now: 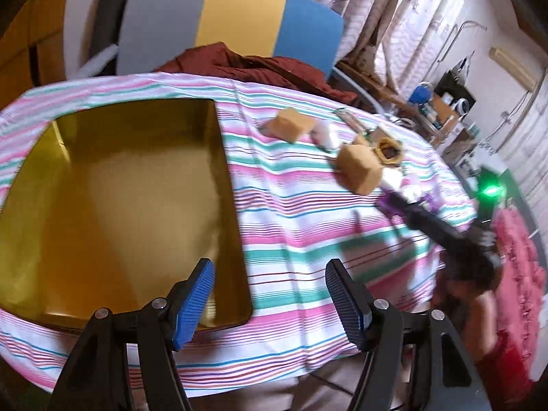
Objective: Organize objects
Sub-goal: 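Move both tools from the gold tray toward the cluster of items, then grasp the yellow sponge with the left tool while the right tool grasps the purple packet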
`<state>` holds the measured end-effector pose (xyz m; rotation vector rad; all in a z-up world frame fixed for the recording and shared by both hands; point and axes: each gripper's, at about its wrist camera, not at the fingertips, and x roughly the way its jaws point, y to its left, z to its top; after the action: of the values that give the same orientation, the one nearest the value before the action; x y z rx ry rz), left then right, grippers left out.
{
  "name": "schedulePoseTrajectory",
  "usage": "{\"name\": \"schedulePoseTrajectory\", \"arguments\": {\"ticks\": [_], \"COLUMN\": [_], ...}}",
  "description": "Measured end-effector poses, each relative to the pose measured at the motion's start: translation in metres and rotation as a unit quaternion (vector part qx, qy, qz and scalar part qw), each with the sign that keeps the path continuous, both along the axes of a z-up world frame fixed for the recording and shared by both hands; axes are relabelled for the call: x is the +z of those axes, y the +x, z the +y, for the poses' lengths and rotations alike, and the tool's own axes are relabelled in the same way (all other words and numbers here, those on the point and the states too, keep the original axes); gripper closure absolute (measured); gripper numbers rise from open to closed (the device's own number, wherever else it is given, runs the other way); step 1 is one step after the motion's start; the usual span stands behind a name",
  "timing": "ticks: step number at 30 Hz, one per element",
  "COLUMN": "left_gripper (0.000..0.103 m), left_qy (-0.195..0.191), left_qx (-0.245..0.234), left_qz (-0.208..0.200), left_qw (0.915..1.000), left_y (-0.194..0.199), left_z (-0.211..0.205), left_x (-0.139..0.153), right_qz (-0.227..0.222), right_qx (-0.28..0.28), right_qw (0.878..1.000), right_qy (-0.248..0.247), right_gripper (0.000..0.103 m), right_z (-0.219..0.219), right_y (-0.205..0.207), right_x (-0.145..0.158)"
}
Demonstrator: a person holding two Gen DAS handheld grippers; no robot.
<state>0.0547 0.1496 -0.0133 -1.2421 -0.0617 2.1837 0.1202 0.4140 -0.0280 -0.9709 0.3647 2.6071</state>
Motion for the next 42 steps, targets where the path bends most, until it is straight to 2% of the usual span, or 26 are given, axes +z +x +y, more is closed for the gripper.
{"name": "schedulePoseTrajectory", "arguments": {"ticks": [2, 8, 12, 16, 17, 19, 21, 27, 35, 42], "left_gripper": [0.035, 0.034, 0.034, 0.034, 0.034, 0.032, 0.026, 0.02, 0.02, 0.02], "left_qy": [0.011, 0.001, 0.012, 0.032, 0.035, 0.039, 0.037, 0.033, 0.036, 0.027], "left_qx": [-0.004, -0.018, -0.038, -0.042, -0.043, -0.044, -0.047, -0.06, -0.087, -0.069], "left_qz": [-0.009, -0.009, -0.037, -0.064, -0.061, -0.053, -0.05, -0.049, -0.047, -0.056], "left_qw": [0.9999, 0.9998, 0.9985, 0.9965, 0.9965, 0.9969, 0.997, 0.9965, 0.9945, 0.9957], "left_y": [0.0, -0.003, -0.018, -0.031, -0.034, -0.039, -0.045, -0.064, -0.084, -0.097], "left_z": [0.002, 0.023, 0.044, 0.061, 0.065, 0.077, 0.091, 0.146, 0.212, 0.227], "left_x": [0.002, 0.007, 0.003, -0.002, -0.001, 0.0, -0.002, -0.012, -0.027, -0.051], "right_qz": [-0.01, -0.02, -0.017, -0.015, -0.007, 0.001, 0.008, 0.033, 0.041, 0.044], "right_qx": [0.004, -0.027, -0.034, -0.045, -0.049, -0.056, -0.057, -0.073, -0.08, -0.082], "right_qw": [1.0, 0.999, 0.999, 0.999, 0.999, 0.998, 0.998, 0.996, 0.995, 0.995], "right_qy": [-0.014, -0.001, -0.01, -0.013, -0.013, -0.015, -0.017, -0.029, -0.029, -0.03], "right_gripper": [0.033, 0.033, 0.033, 0.047, 0.056, 0.057, 0.057, 0.057, 0.057, 0.057], "right_z": [0.004, 0.023, 0.036, 0.041, 0.042, 0.043, 0.044, 0.047, 0.048, 0.05], "right_y": [-0.006, -0.018, -0.024, -0.024, -0.021, -0.018, -0.016, -0.007, -0.005, -0.006], "right_x": [-0.011, -0.026, -0.031, -0.04, -0.039, -0.04, -0.041, -0.043, -0.044, -0.045]}}
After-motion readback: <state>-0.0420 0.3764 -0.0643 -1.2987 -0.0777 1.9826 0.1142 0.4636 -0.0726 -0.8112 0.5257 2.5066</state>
